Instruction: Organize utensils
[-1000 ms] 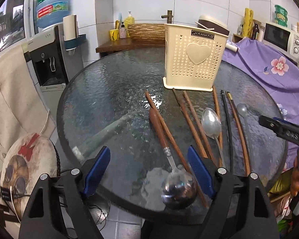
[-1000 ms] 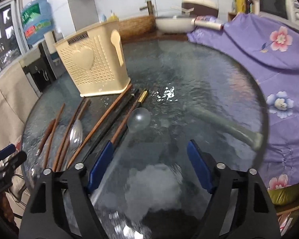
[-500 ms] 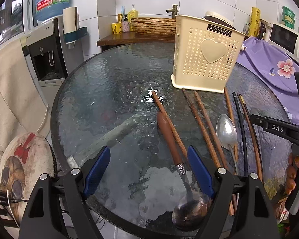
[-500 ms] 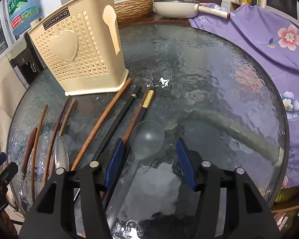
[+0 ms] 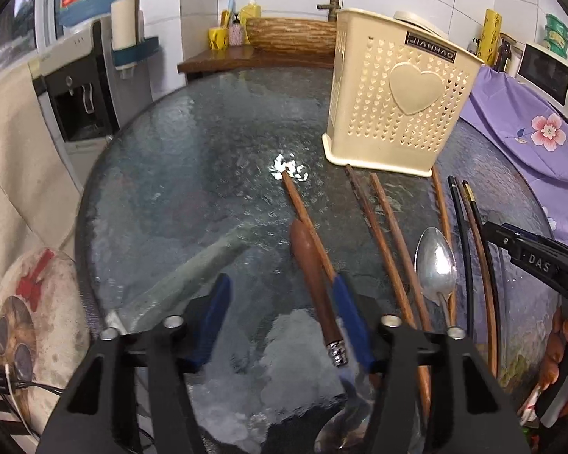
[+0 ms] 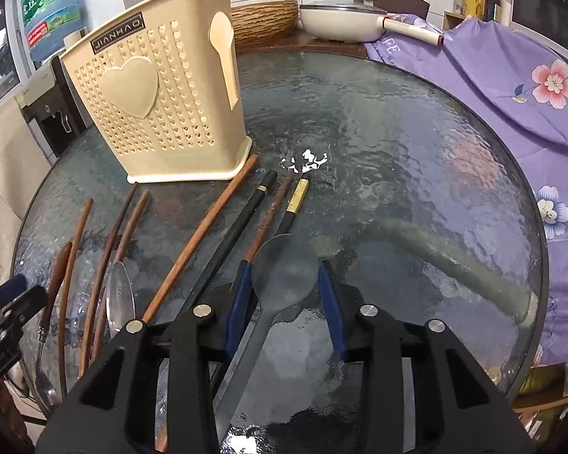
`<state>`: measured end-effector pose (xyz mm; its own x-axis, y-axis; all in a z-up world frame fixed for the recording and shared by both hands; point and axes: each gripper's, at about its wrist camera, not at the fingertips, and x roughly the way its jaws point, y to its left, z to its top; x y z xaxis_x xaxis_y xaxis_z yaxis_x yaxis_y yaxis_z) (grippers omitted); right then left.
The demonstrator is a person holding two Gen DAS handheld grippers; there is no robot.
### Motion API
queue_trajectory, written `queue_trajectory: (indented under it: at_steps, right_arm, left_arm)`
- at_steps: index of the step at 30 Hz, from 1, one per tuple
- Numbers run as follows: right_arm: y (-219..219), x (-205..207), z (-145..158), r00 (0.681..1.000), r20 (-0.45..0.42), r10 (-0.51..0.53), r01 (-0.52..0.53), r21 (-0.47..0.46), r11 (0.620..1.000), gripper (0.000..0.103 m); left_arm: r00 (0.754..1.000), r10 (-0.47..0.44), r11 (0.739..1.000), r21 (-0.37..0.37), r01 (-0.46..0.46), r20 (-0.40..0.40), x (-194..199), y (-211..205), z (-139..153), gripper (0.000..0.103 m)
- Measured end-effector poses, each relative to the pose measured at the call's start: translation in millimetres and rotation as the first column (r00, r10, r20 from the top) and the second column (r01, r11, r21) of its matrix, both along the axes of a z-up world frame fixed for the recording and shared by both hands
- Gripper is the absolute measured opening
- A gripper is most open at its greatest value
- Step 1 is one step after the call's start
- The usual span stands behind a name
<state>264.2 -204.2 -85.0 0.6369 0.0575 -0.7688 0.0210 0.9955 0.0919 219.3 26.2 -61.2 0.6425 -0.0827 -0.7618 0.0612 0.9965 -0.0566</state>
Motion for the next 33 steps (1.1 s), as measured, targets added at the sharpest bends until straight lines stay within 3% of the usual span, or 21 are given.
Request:
queue_trajectory:
  at_steps: [8, 12, 19, 26, 33]
  right_arm:
    - [-5, -2, 6, 1.0, 0.014, 0.021, -0.021, 0.002, 1.0, 0.037]
    - [-7, -3, 8, 0.999, 0.016, 0.031, -0.031, 0.006, 0.999, 0.037]
    - [-3, -3, 9, 0.998, 0.019, 0.057, -0.057, 0.004, 0.998, 0.037]
    - [-7, -3, 11, 0.998, 0.019, 0.064, -0.064, 0.021, 0.998, 0.037]
    - [-12, -3, 19, 0.996, 0.038, 0.076, -0.078, 0.046, 0.996, 0.037]
  left_arm:
    - [0.998, -0.009, 1.0, -0.01, 0.008, -0.057, 16, -5, -6, 0.035]
    - [0.997, -0.003, 0.999, -0.042, 0.0, -0.077, 14, 1, -7, 0.034]
    - [0.997, -0.005, 1.0, 0.017, 0.007, -0.082, 22, -8, -8, 0.034]
    - [0.995, -0.009, 1.0, 0.025, 0.011, -0.101, 40, -13, -7, 0.017]
    - [0.994, -0.01, 1.0, -0.018, 0.008, -0.107, 45, -10, -8, 0.016]
